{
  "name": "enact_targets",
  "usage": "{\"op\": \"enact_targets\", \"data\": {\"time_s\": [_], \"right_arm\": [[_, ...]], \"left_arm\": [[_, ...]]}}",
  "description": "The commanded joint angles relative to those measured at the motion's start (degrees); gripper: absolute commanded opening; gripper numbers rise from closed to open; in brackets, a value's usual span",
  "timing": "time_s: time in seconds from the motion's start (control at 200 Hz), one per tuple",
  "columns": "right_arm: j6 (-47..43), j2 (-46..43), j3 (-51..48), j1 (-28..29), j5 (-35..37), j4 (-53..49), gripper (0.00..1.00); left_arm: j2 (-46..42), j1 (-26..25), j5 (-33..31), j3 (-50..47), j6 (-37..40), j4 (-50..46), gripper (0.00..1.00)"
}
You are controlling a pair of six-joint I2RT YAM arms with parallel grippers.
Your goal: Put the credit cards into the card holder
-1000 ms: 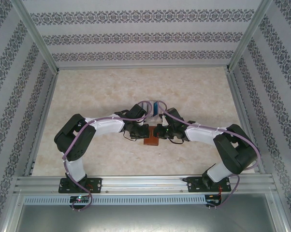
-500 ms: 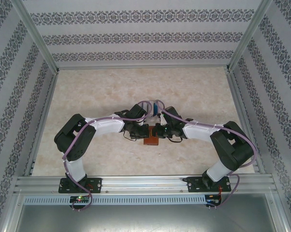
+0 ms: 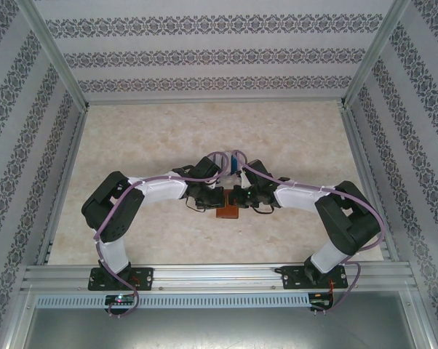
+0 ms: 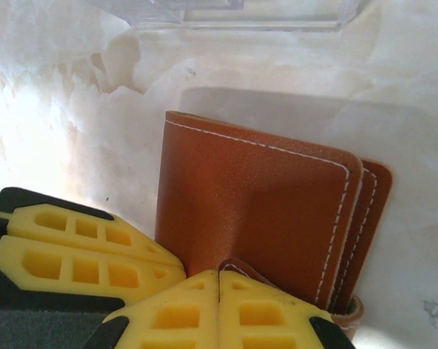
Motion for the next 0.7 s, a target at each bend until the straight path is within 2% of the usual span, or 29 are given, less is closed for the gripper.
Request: {"op": "enact_targets", "data": {"time_s": [0.0,0.06,0.24,0.33,0.365,0.44,0.46,0.47,0.48,0.495,0.54,0.694], "right_arm": [[-0.7,-2.2,-1.4,0.6,3.0,-4.6,0.16],[-1.1,-5.6,-0.3,0.7,4.3,-3.9,0.25],[-4.6,-15.4,1.5,0.6,9.5,-3.0,0.31],[-7.7,-21.9,1.4,0.4,15.2,-4.0,0.38],[-9.4,-25.0,1.2,0.3,18.2,-4.6,0.44],[-14.1,-32.0,-0.3,0.2,25.9,-5.2,0.59],[-15.4,-34.0,-1.0,0.2,28.0,-5.1,0.68],[-16.2,-34.9,-1.3,0.2,28.9,-5.0,0.77],[-17.1,-35.9,-1.6,0.1,29.8,-4.9,0.91],[-18.3,-37.2,-2.0,0.2,30.8,-4.6,0.97],[-21.9,-40.9,-3.3,0.8,34.1,-4.1,0.98],[-31.0,-50.9,-8.8,0.8,40.7,-0.2,0.98]], "left_arm": [[-1.8,1.1,-0.2,-1.0,0.8,-2.2,0.13],[-4.4,2.4,-0.8,-2.0,1.3,-3.1,0.13],[-16.1,4.2,-7.8,-3.8,2.5,-5.7,0.19],[-21.9,4.8,-11.5,-4.7,4.1,-6.2,0.25],[-24.4,5.1,-13.9,-5.4,5.7,-6.6,0.31],[-30.3,5.2,-22.1,-6.8,8.5,-8.2,0.56],[-32.0,5.2,-24.1,-7.2,9.3,-8.8,0.65],[-32.7,5.2,-25.4,-7.3,9.6,-9.1,0.69],[-33.5,5.2,-26.3,-7.3,10.0,-9.2,0.73],[-34.7,5.2,-28.2,-7.8,10.6,-9.5,0.78],[-38.3,5.2,-33.1,-8.8,12.1,-10.2,1.0],[-48.8,5.2,-53.5,-13.0,15.1,-11.7,1.0]]}}
